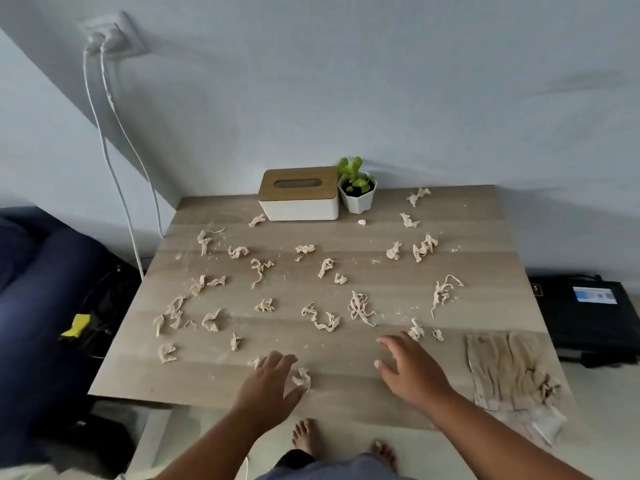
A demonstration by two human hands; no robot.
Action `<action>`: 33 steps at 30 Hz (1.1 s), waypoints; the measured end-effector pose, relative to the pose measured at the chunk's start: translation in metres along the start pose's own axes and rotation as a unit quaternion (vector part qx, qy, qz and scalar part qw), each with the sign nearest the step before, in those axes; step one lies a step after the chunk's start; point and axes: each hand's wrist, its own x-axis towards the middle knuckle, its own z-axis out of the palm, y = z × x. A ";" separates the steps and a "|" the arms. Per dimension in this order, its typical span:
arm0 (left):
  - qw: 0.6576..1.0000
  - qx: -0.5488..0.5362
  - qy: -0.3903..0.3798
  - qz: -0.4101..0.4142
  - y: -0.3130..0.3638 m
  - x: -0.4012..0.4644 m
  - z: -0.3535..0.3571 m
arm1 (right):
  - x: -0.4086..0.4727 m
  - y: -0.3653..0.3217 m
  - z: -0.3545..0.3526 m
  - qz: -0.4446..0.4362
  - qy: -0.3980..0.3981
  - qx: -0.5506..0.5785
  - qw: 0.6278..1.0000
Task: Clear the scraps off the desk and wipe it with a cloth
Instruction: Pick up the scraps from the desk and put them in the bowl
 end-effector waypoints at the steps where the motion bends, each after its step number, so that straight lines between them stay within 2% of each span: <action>1: 1.000 0.005 -0.008 0.006 0.001 0.002 0.002 | 0.004 0.001 0.000 -0.011 -0.001 -0.004 1.000; 9: 0.998 0.042 -0.028 0.031 0.002 0.021 0.013 | 0.030 -0.008 0.000 -0.019 -0.019 -0.055 0.998; 13: 0.996 0.046 -0.020 0.076 -0.007 0.034 0.015 | 0.045 -0.014 0.003 -0.015 -0.020 -0.083 0.996; 16: 0.993 0.057 -0.046 0.096 -0.015 0.044 0.013 | 0.057 -0.018 0.008 -0.012 0.007 -0.099 0.995; 20: 0.984 0.035 -0.019 0.172 -0.023 0.052 0.005 | 0.073 -0.027 0.013 -0.015 0.014 -0.136 0.990; 24: 0.989 -0.015 0.021 0.145 -0.034 0.071 -0.005 | 0.090 -0.037 0.016 -0.012 0.018 -0.156 0.988; 30: 0.991 -0.064 0.018 0.118 -0.050 0.102 -0.022 | 0.108 -0.043 0.017 -0.016 0.010 -0.196 0.980; 33: 0.992 -0.050 0.015 0.113 -0.055 0.114 -0.028 | 0.112 -0.044 0.019 -0.018 0.025 -0.200 0.979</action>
